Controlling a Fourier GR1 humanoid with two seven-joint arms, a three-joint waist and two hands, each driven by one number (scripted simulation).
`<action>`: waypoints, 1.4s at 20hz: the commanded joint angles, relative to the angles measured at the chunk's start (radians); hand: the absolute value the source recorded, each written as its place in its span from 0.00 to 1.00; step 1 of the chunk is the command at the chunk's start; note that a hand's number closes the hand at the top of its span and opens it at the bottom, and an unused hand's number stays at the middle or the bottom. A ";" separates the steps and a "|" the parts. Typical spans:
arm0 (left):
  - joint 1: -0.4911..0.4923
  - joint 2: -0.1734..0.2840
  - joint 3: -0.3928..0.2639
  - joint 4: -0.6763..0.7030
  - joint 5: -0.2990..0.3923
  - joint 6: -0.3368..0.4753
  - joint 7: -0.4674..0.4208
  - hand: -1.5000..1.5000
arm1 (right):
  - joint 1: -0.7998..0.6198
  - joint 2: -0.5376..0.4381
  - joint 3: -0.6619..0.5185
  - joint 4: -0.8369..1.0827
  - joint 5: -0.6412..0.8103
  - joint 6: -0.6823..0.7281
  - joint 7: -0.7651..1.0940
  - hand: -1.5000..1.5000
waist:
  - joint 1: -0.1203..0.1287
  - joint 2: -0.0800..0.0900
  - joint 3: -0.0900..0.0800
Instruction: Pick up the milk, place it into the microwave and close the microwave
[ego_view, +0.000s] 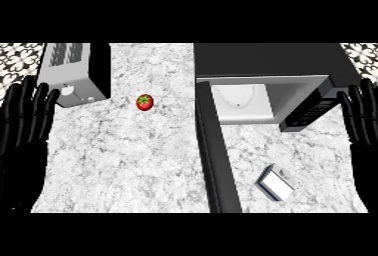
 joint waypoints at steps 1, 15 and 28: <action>0.049 -0.039 -0.076 -0.078 -0.068 0.027 0.020 0.00 | 0.033 -0.039 -0.034 -0.070 -0.079 0.071 0.027 0.00 | 0.023 0.012 -0.002; 0.468 -0.083 -0.188 -0.333 0.104 -0.008 0.047 0.00 | 0.382 -0.182 -0.079 -0.088 -0.414 0.587 -0.194 0.00 | 0.027 0.009 -0.002; 0.766 -0.029 -0.133 -0.505 0.211 -0.144 -0.064 0.00 | 0.302 -0.083 -0.061 0.070 -0.171 0.523 -0.189 0.00 | 0.047 0.010 -0.002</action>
